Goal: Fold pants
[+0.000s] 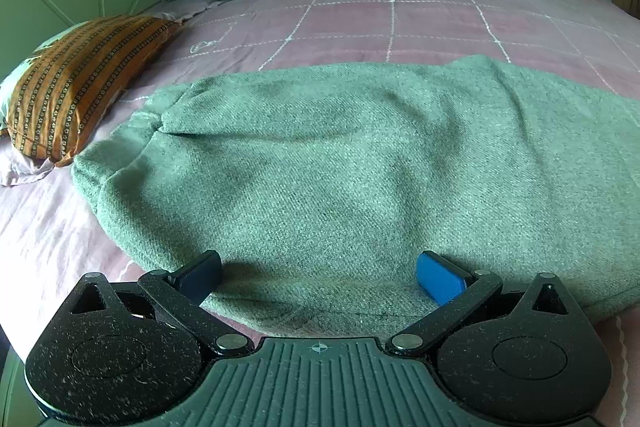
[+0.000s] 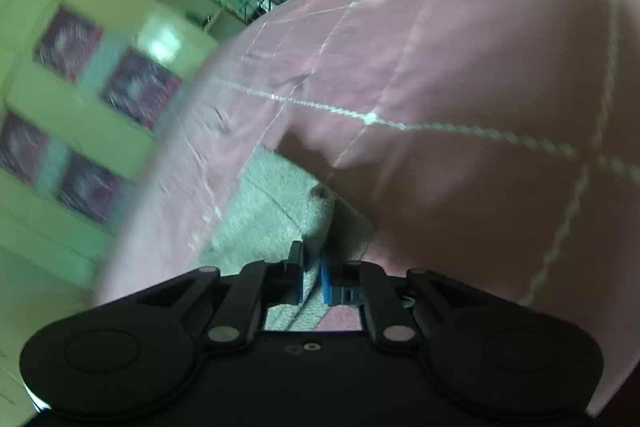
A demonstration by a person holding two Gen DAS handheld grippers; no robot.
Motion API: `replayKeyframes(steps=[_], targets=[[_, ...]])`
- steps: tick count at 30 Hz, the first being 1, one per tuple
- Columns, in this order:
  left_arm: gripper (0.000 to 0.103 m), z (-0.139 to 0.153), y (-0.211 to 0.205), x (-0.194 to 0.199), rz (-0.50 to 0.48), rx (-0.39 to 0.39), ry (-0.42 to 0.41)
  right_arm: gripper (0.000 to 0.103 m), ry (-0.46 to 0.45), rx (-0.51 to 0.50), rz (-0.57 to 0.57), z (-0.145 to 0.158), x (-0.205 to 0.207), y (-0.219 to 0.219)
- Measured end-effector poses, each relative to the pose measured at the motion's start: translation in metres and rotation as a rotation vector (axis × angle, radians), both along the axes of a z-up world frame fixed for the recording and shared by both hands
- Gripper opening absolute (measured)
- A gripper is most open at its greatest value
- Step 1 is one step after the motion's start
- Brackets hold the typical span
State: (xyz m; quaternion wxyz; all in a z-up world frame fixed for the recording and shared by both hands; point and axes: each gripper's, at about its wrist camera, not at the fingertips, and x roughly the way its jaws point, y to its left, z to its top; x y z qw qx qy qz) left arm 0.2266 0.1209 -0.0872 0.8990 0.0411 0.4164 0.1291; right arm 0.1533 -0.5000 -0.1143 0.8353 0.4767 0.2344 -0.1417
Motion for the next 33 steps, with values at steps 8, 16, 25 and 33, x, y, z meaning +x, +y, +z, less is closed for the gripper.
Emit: replayKeyframes(steps=[8,16,25,33], targets=[[0.103,0.0,0.002,0.002,-0.023,-0.002,0.008,0.0,0.063,0.01,0.003,-0.009,0.0,-0.005],[0.103,-0.001,0.001,-0.003,-0.027,-0.002,-0.007,0.018,-0.038,0.07,-0.043,0.001,-0.031,-0.014],[0.103,0.0,0.002,-0.005,-0.035,-0.007,-0.012,0.018,-0.049,0.159,-0.068,-0.023,-0.011,-0.02],[0.103,-0.003,0.007,-0.01,-0.058,-0.025,-0.045,0.004,-0.107,-0.28,0.114,0.053,0.004,0.006]])
